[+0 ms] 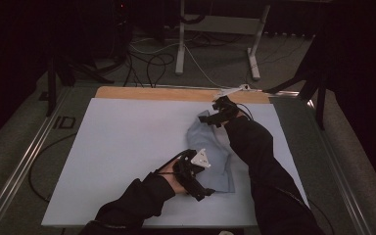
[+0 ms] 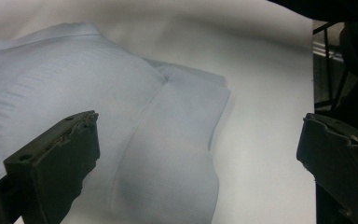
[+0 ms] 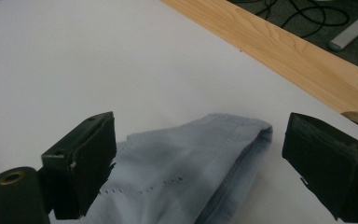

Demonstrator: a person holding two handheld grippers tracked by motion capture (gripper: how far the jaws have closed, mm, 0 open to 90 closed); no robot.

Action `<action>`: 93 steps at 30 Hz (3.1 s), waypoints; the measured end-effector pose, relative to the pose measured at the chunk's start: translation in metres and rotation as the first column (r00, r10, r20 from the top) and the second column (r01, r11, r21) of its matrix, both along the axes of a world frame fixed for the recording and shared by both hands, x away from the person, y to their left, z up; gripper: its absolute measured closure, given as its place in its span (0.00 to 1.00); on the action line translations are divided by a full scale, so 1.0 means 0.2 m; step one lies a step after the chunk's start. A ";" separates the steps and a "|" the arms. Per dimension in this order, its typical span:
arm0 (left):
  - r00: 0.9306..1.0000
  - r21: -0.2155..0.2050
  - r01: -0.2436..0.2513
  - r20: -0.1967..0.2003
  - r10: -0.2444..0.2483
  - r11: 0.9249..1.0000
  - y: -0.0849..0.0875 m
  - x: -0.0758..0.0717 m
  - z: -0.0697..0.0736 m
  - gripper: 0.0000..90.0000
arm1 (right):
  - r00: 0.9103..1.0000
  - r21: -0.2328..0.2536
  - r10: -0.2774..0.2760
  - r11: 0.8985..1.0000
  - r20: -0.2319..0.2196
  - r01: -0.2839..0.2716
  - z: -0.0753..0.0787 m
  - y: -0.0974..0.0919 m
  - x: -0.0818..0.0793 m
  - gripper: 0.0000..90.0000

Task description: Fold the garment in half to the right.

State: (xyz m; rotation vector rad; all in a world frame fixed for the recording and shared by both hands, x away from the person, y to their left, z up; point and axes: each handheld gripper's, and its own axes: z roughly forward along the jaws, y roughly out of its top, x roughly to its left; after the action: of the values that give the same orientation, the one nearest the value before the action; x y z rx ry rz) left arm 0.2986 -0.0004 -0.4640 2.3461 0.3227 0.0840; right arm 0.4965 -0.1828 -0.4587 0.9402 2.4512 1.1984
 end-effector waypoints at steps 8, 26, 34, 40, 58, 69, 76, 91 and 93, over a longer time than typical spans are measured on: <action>1.000 -0.044 -0.023 -0.009 0.023 0.999 0.10 0.03 0.03 0.00 | 1.000 0.008 0.005 1.000 0.013 -0.005 0.02 -0.01 -0.04 0.11; 0.990 -0.069 -0.139 -0.007 0.139 0.988 0.46 0.02 -0.02 0.00 | 0.999 0.005 0.024 1.000 0.023 -0.024 -0.02 -0.05 -0.15 0.11; 0.979 -0.087 -0.204 -0.017 0.204 0.975 0.68 -0.02 -0.07 0.00 | 0.998 0.004 0.025 1.000 0.052 -0.025 0.00 -0.07 -0.24 0.11; 0.962 -0.113 -0.271 -0.010 0.272 0.956 0.85 -0.05 -0.11 0.00 | 0.999 0.032 0.013 0.999 0.034 -0.014 0.01 -0.11 -0.26 0.11; 0.893 -0.193 -0.446 -0.023 0.450 0.874 1.17 -0.14 -0.22 0.00 | 0.985 0.035 -0.129 0.990 -0.115 0.133 -0.17 -0.09 -0.12 0.23; 0.884 -0.203 -0.460 -0.020 0.466 0.864 1.18 -0.15 -0.24 0.00 | 0.967 -0.042 -0.188 0.982 -0.173 0.184 -0.27 -0.08 0.00 0.35; 0.886 -0.207 -0.456 -0.019 0.462 0.866 1.18 -0.15 -0.24 0.00 | 0.967 -0.080 -0.172 0.984 -0.188 0.159 -0.29 -0.07 0.02 0.72; 0.889 -0.243 -0.444 0.005 0.458 0.863 1.20 -0.16 -0.23 0.00 | 0.978 -0.126 -0.182 0.978 -0.106 0.168 -0.24 0.00 0.03 0.95; 0.891 -0.248 -0.435 0.021 0.453 0.866 1.19 -0.17 -0.22 0.00 | 0.975 -0.135 -0.189 0.976 -0.113 0.173 -0.26 0.00 0.04 0.95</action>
State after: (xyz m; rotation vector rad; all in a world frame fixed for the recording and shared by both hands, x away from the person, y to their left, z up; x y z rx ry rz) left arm 0.2651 0.2382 -0.5080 1.9854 0.7888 0.3411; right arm 0.5044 -0.1827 -0.5100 1.2058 2.4381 0.9408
